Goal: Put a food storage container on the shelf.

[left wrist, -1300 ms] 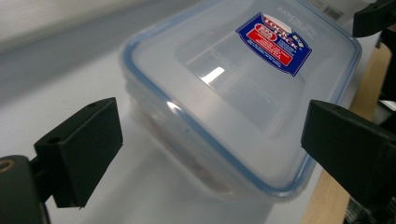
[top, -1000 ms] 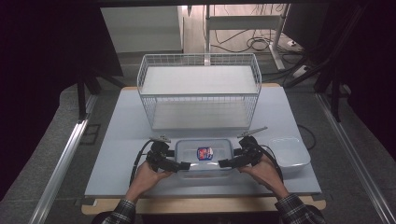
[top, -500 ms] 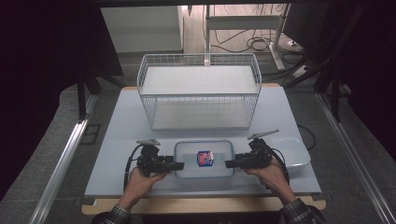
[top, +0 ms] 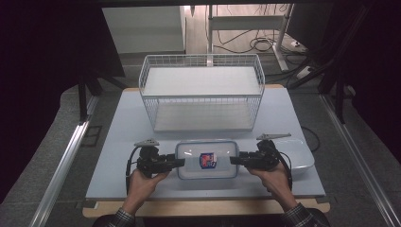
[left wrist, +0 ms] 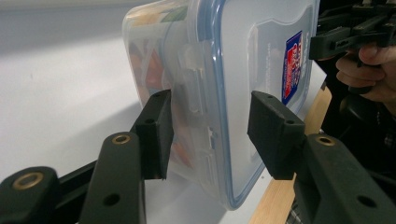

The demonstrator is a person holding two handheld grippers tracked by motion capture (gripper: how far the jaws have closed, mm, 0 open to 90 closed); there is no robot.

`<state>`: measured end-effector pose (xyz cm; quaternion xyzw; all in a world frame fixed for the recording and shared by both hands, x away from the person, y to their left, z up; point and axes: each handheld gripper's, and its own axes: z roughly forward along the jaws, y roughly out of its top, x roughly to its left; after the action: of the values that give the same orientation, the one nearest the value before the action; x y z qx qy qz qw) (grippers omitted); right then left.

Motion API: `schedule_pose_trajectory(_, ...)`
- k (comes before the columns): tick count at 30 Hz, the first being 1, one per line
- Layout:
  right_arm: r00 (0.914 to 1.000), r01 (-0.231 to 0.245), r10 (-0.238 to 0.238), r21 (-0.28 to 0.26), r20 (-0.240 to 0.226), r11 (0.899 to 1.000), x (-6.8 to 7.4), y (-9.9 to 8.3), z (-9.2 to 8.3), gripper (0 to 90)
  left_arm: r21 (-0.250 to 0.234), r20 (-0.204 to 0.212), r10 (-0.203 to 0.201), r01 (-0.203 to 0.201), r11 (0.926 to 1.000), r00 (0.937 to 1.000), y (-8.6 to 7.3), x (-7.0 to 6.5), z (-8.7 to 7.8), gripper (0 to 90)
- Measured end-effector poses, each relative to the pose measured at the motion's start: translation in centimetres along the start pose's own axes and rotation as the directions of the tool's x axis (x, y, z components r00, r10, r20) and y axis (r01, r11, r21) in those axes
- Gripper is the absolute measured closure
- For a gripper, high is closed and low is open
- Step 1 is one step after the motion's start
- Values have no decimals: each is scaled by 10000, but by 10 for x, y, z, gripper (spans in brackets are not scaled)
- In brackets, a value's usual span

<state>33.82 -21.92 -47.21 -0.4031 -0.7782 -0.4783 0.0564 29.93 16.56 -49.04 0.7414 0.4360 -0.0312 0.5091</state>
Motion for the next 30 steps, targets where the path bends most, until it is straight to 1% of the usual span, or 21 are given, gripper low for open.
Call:
schedule_pose_trajectory(4, 9993, 371, -369, -305, 72, 9988, 7, 10, -6, 504, -143, -141, 285, -287, 9995, 9995, 10, -5, -7, 507)
schedule_pose_trajectory(5, 9985, 545, -543, -375, 70, 9978, 9, 16, -8, 505, -184, -162, 329, -332, 9993, 9993, 13, -6, -9, 507)
schedule_pose_trajectory(6, 9984, 567, -566, -404, 53, 9976, 10, 19, -8, 505, -248, -246, 425, -431, 9988, 9988, 19, -7, -12, 506)
schedule_pose_trajectory(7, 9984, 567, -566, -404, 53, 9976, 10, 19, -8, 505, -248, -246, 425, -431, 9988, 9988, 19, -7, -12, 505)
schedule_pose_trajectory(8, 9979, 646, -645, -498, 26, 9967, 11, 25, -8, 506, -306, -356, 508, -519, 9982, 9981, 27, -8, -15, 503)
schedule_pose_trajectory(9, 9971, 755, -753, -559, 49, 9956, 12, 28, -9, 506, -306, -356, 508, -519, 9982, 9981, 27, -8, -15, 501)
schedule_pose_trajectory(10, 9971, 755, -753, -559, 49, 9956, 12, 28, -9, 506, -294, -431, 560, -573, 9979, 9975, 32, -9, -17, 501)
schedule_pose_trajectory(11, 9961, 881, -879, -644, 65, 9940, 14, 35, -10, 507, -328, -593, 701, -721, 9969, 9958, 40, -11, -20, 494)
schedule_pose_trajectory(12, 9961, 881, -879, -644, 65, 9940, 14, 35, -10, 507, -328, -593, 701, -721, 9969, 9958, 40, -11, -20, 492)
schedule_pose_trajectory(13, 9957, 926, -923, -704, 74, 9932, 15, 38, -11, 506, -372, -641, 785, -809, 9960, 9949, 46, -13, -22, 492)
schedule_pose_trajectory(15, 9947, 1023, -1021, -964, 68, 9901, 18, 50, -16, 507, -481, -679, 857, -891, 9949, 9940, 54, -15, -25, 493)
schedule_pose_trajectory(16, 9944, 1053, -1052, -1060, 65, 9888, 19, 55, -18, 506, -592, -702, 953, -995, 9933, 9930, 64, -17, -29, 493)
schedule_pose_trajectory(17, 9944, 1053, -1052, -1060, 65, 9888, 19, 55, -18, 506, -592, -702, 953, -995, 9933, 9930, 64, -17, -29, 494)
schedule_pose_trajectory(20, 9932, 1165, -1167, -1250, 59, 9853, 21, 68, -22, 506, -740, -646, 1025, -1072, 9915, 9926, 76, -19, -33, 497)
schedule_pose_trajectory(21, 9926, 1208, -1213, -1406, 53, 9827, 22, 78, -27, 505, -814, -531, 1020, -1062, 9910, 9934, 81, -18, -36, 511)
schedule_pose_trajectory(23, 9931, 1167, -1174, -1468, 39, 9823, 22, 83, -29, 503, -1007, -169, 978, -990, 9900, 9951, 90, -16, -41, 527)
schedule_pose_trajectory(24, 9924, 1201, -1226, -1636, -54, 9792, 21, 92, -32, 504, -1003, -163, 1027, -1038, 9895, 9946, 98, -16, -43, 537)
schedule_pose_trajectory(25, 9924, 1201, -1226, -1636, -54, 9792, 21, 92, -32, 504, -1003, -163, 1027, -1038, 9895, 9946, 98, -16, -43, 536)
schedule_pose_trajectory(28, 9891, 1471, -1459, -1742, 197, 9737, 27, 109, -35, 502, -1125, -165, 1081, -1093, 9876, 9940, 110, -14, -46, 535)
schedule_pose_trajectory(29, 9891, 1471, -1459, -1742, 197, 9737, 27, 109, -35, 502, -1162, -182, 1065, -1079, 9874, 9941, 114, -14, -48, 535)
schedule_pose_trajectory(30, 9890, 1479, -1468, -1778, 193, 9729, 27, 117, -36, 502, -1199, -193, 1116, -1132, 9863, 9936, 118, -14, -49, 534)
